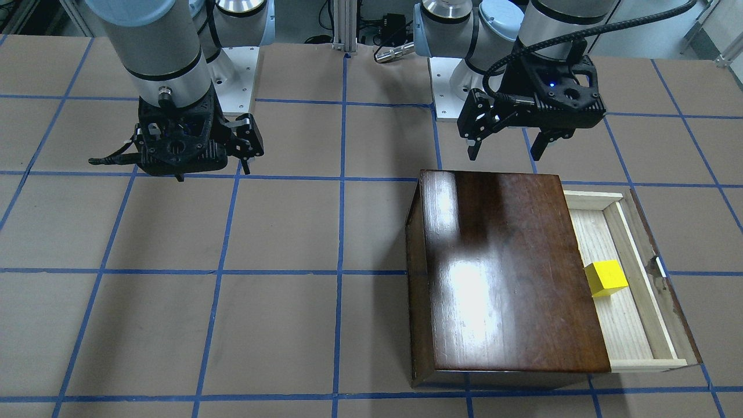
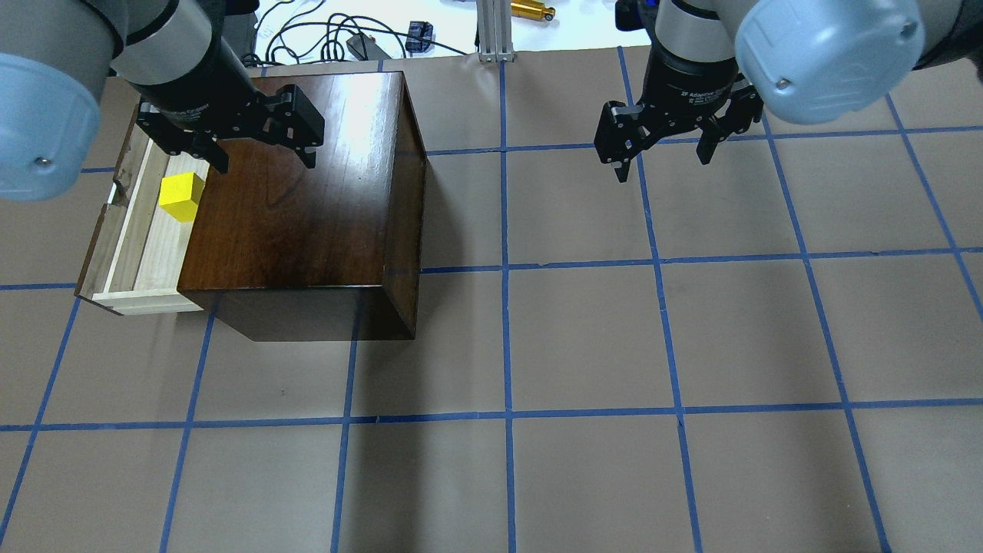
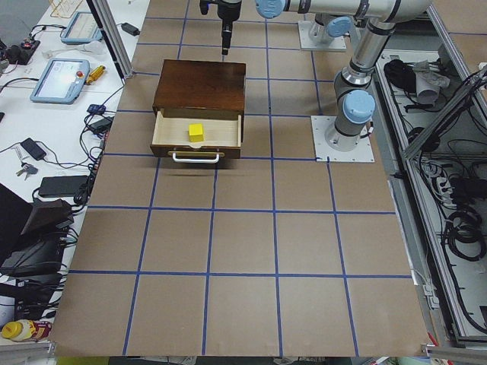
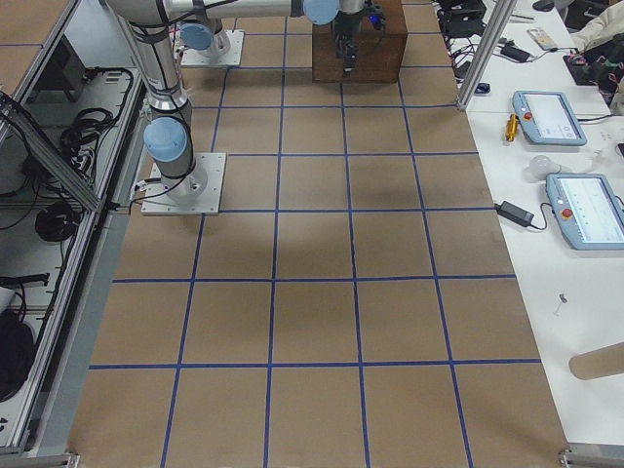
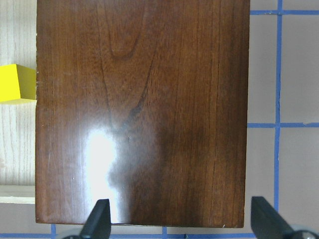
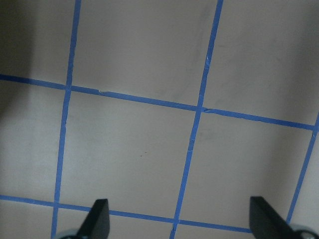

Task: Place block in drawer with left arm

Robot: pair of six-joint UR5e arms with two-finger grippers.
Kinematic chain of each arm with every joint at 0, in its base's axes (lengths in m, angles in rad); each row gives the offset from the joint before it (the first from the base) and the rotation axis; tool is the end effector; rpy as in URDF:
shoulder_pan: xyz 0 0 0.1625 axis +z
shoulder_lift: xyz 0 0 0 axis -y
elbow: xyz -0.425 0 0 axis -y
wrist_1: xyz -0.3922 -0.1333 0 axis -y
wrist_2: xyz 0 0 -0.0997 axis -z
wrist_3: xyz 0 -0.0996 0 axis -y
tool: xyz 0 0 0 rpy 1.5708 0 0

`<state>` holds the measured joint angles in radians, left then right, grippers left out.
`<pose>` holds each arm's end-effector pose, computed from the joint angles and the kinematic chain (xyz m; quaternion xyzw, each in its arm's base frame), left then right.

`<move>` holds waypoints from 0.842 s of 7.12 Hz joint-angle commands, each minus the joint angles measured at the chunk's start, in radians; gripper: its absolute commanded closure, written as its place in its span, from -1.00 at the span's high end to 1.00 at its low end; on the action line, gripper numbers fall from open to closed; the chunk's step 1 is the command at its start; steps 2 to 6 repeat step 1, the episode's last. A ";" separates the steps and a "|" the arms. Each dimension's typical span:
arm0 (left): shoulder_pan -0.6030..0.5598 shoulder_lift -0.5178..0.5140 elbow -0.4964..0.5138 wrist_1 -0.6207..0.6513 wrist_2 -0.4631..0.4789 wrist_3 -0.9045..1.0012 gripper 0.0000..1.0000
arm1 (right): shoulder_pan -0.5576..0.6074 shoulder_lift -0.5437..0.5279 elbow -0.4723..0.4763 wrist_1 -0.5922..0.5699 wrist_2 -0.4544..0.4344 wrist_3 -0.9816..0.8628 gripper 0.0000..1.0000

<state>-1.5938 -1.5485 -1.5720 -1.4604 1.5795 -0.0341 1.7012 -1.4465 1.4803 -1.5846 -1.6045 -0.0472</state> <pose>-0.1438 -0.4914 0.5100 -0.0058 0.9978 -0.0658 0.0025 0.1994 -0.5209 0.4695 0.0888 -0.9959 -0.0093 0.0173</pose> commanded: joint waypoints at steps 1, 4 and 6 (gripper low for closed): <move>0.001 0.002 0.000 0.000 0.000 0.002 1.00 | 0.000 0.000 0.000 0.000 0.000 0.001 1.00; 0.001 0.002 0.000 0.000 0.000 0.002 1.00 | 0.000 0.000 0.000 0.000 0.000 0.001 1.00; 0.001 0.002 0.000 0.000 0.000 0.002 1.00 | 0.000 0.000 0.000 0.000 0.000 0.001 1.00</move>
